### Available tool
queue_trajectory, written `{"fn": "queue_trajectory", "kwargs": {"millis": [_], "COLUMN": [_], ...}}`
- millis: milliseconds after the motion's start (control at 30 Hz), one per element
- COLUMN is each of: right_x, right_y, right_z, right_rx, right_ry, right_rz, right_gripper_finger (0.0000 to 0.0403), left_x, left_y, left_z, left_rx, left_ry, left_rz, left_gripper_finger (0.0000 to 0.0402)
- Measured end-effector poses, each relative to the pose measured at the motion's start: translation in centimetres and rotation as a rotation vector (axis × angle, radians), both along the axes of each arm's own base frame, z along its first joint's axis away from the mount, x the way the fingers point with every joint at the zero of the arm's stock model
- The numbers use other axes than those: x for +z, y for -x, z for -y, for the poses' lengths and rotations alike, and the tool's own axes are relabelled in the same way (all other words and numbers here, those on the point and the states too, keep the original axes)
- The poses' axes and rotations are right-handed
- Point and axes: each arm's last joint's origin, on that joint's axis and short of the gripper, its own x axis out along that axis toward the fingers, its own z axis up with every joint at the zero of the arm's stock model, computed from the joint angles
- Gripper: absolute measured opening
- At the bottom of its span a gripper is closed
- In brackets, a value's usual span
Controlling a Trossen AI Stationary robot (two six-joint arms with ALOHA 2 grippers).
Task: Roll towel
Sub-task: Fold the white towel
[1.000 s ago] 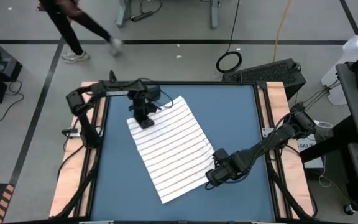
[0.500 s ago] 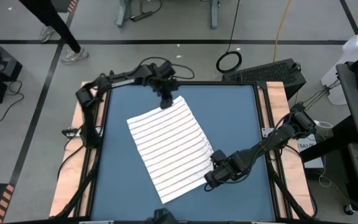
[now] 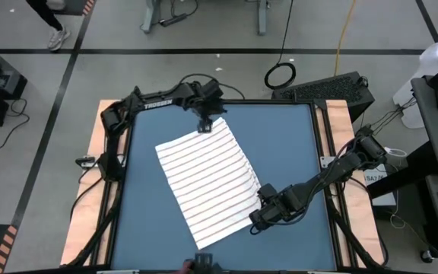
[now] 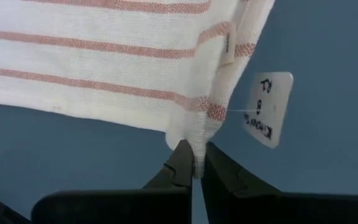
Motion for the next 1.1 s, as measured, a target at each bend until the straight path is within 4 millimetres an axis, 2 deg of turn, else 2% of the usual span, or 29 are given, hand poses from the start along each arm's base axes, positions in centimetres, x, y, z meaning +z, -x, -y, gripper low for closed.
{"fn": "queue_trajectory", "kwargs": {"millis": [67,233,300,467,600,833,967,1100], "right_x": [0.0,0.0,0.0,0.1,0.1,0.1,0.1,0.1], "right_y": [0.0,0.1,0.1,-0.1,-0.2,-0.2,-0.2,-0.1], "right_z": [0.0,-0.3,-0.4,-0.5,-0.5,-0.5,-0.6,-0.6], "right_rx": [0.007,0.028,0.026,0.038,0.045,0.08,0.094,0.098], "right_ry": [0.001,0.0,-0.002,-0.013,-0.018,-0.016,-0.016,-0.034], "right_rz": [0.0,0.003,0.006,0.024,0.04,0.037,0.035,0.026], "right_gripper_finger": [0.0006,0.0006,0.0006,0.0006,0.0006,0.0006,0.0006,0.0006], "left_x": [-0.2,-0.6,-1.1,-4.0,-5.0,-6.3,-8.0,-8.4], "left_y": [0.1,0.6,0.6,0.9,0.1,-2.2,-2.3,-1.3], "left_z": [-0.7,-3.4,-4.1,-5.3,-4.8,-2.8,-2.6,-2.7], "left_rx": [-0.041,-0.218,-0.283,-0.239,-0.211,-0.294,-0.226,-0.099], "left_ry": [0.087,-0.05,-0.05,0.049,0.092,0.091,0.138,0.185], "left_rz": [0.08,0.116,0.149,0.113,0.125,0.148,0.084,-0.011], "left_gripper_finger": [0.0248,0.0248,0.0248,0.0248,0.0248,0.0248,0.0247,0.0226]}}
